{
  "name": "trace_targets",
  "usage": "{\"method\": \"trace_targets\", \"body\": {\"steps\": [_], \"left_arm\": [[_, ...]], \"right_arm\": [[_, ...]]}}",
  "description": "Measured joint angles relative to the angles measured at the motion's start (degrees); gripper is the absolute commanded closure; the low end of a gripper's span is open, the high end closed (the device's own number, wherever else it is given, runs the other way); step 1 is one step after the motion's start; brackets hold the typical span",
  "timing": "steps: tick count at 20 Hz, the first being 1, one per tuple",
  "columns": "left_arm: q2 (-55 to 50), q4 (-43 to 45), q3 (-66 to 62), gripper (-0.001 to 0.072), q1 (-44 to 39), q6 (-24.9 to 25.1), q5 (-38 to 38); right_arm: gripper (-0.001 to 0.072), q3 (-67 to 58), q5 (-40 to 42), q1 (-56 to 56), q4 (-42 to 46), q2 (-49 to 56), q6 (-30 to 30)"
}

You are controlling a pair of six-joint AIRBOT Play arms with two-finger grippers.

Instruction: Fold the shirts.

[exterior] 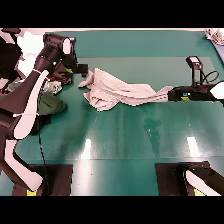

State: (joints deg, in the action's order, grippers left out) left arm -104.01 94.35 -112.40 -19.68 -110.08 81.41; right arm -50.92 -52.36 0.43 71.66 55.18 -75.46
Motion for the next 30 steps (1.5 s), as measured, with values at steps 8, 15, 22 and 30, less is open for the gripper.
{"method": "trace_targets", "body": {"steps": [8, 15, 22, 30], "left_arm": [[-0.04, -6.58, 12.39, 0.0, 0.07, 5.62, -2.64], [-0.24, -8.59, 17.03, 0.0242, 0.09, 6.95, -10.21], [-0.79, -9.35, 19.1, 0.0516, 0.09, 7.04, -12.9], [2.38, -11.67, 19.06, 0.0681, 0.0, 3.69, -9.22]], "right_arm": [[0.0698, 1.27, 0.74, -0.11, -0.07, -0.59, 0.11], [0.0698, 1.33, -0.92, -0.11, -0.07, -0.63, 0.15], [0.0699, 1.33, -3.19, -0.11, -0.07, -1.14, 0.15], [0.0698, 1.33, -5.92, -0.13, 0.02, -4.42, 0.15]]}}
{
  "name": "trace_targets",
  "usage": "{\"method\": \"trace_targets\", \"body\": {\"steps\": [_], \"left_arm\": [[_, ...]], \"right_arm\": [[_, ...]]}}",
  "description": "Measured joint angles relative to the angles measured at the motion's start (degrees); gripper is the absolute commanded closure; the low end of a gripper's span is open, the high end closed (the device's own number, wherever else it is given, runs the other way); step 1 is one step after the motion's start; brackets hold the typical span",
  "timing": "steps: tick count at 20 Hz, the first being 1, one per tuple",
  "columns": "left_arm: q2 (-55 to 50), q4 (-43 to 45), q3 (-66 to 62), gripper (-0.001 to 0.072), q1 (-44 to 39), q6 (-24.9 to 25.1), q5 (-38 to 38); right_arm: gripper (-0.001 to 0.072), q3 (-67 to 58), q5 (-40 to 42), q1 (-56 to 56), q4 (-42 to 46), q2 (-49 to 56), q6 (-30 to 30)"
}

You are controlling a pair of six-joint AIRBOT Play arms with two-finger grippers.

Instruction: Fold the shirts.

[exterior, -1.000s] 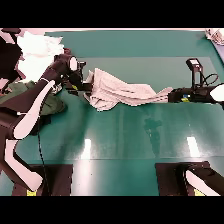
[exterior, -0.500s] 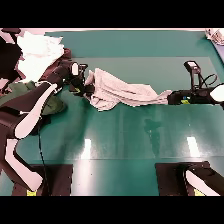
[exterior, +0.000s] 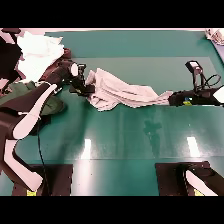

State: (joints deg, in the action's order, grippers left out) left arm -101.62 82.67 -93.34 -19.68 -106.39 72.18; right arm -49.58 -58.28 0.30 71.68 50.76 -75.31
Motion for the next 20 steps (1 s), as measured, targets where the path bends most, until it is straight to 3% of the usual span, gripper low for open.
{"method": "trace_targets", "body": {"steps": [5, 9, 12, 15, 17, 20], "left_arm": [[15.3, -0.35, -0.31, 0.0681, 0.11, -3.15, 4.85], [34.62, -0.52, -0.33, 0.0682, 0.02, -9.75, 6.38], [49.57, -0.76, -0.37, 0.0683, 0.09, -15.98, 0.94], [60.33, -2.38, -0.5, 0.0684, 0.07, -20.57, -9.97], [62.73, -1.09, -0.59, 0.0683, 0.09, -22.4, -15.37], [58.29, 3.21, -0.66, 0.0683, 0.09, -24.92, -16.33]], "right_arm": [[0.0699, -1.2, -6.82, 0.0, 0.31, -9.11, 0.15], [0.07, -8.98, -11.74, -0.02, 0.31, -19.43, 2.78], [0.07, -17.09, -10.88, -0.02, 0.28, -26.38, 6.34], [0.0704, -24.76, -3.78, 0.0, 0.2, -30.47, 7.61], [0.0703, -29.2, 0.59, 0.0, 0.59, -29.05, 6.47], [0.0702, -34.1, 1.55, -0.7, 1.01, -21.29, 2.21]]}}
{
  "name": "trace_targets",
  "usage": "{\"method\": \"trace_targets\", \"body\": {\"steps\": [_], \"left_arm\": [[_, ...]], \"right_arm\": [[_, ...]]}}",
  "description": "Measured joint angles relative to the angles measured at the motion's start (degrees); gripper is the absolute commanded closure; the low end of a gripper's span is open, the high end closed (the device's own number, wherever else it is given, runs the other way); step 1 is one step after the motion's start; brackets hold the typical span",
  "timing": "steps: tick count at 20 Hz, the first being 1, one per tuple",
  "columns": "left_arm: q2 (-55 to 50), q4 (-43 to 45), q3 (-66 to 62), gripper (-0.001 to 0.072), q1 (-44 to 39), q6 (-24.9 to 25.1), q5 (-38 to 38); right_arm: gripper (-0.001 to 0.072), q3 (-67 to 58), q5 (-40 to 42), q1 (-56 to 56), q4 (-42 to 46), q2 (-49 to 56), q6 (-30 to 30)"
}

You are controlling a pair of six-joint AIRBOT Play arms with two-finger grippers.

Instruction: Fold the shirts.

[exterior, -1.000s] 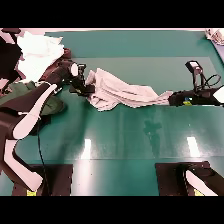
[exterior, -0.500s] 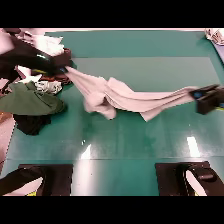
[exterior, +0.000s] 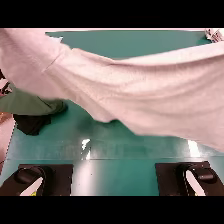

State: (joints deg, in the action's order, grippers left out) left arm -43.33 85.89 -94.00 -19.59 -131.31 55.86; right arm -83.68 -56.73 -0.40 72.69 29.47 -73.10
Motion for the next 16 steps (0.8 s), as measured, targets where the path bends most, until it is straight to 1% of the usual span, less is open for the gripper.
{"method": "trace_targets", "body": {"steps": [2, 4, 7, 9, 12, 16], "left_arm": [[-7.04, 1.05, -0.02, 0.0682, 0.0, -0.09, 1.16], [-15.37, 0.92, 0.0, 0.0682, 0.0, 1.11, 1.51], [-27.96, -0.42, -0.07, 0.0683, 0.0, 4.17, -2.43], [-35.5, -1.07, -0.11, 0.0683, -0.02, 5.49, -6.58], [-44.61, -1.81, -0.28, 0.0683, 0.0, 6.54, -12.48], [-50.9, -1.66, -0.98, 0.0684, 0.0, 6.99, -18.38]], "right_arm": [[0.0702, -1.7, -2.49, -1.11, 0.79, 8.13, -3.72], [0.0702, -2.32, -4.61, -2.03, 0.79, 17.35, -6.38], [0.0702, -2.58, -4.96, -2.73, 0.79, 31.52, -8.5], [0.0702, -2.6, -3.8, -2.95, 0.76, 40.41, -9.11], [0.0702, -2.69, 0.57, -3.21, 0.87, 51.1, -9.22], [0.0702, -2.8, 6.84, -3.89, 2.82, 59.14, -6.97]]}}
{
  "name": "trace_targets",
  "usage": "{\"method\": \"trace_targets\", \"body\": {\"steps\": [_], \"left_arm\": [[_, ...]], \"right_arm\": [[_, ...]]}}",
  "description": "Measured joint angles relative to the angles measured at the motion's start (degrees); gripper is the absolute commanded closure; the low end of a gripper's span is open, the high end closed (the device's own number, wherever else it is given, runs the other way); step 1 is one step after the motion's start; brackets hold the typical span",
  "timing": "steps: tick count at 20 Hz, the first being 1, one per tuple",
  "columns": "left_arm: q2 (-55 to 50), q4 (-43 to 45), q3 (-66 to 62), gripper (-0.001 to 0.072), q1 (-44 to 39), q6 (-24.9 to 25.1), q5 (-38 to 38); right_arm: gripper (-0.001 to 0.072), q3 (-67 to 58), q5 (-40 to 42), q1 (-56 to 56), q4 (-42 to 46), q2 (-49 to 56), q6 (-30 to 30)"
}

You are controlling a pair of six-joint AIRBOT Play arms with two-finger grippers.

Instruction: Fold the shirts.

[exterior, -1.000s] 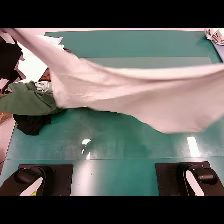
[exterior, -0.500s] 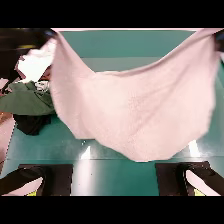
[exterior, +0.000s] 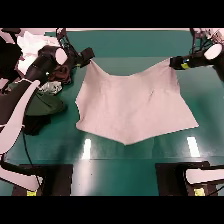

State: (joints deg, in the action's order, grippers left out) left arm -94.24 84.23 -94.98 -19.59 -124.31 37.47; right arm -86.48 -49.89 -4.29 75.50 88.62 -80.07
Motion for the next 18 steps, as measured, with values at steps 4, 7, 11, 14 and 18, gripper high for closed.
{"method": "trace_targets", "body": {"steps": [4, 7, 11, 14, 18], "left_arm": [[-2.29, 2.82, -3.15, 0.0684, 0.04, 0.37, -1.9], [-2.84, 4.37, -6.14, 0.0683, 0.07, 1.29, 1.03], [-3.08, 5.27, -7.65, 0.0683, -0.94, 2.93, 10.97], [-3.15, 5.25, -8.0, 0.0683, -3.06, 3.74, 17.31], [-3.15, 6.4, -8.15, 0.0682, -7.74, 3.69, 25.03]], "right_arm": [[0.0702, 0.0, 2.93, -2.21, 2.56, 2.75, 1.16], [0.0702, 0.0, 2.78, -4.5, 3.1, 3.3, 1.51], [0.0702, 0.04, 0.83, -6.88, 2.21, 3.15, 1.77], [0.0702, 0.04, -2.23, -7.74, 1.07, 1.84, 2.1], [0.0702, 0.04, -9.57, -8.11, 0.55, -0.66, 2.25]]}}
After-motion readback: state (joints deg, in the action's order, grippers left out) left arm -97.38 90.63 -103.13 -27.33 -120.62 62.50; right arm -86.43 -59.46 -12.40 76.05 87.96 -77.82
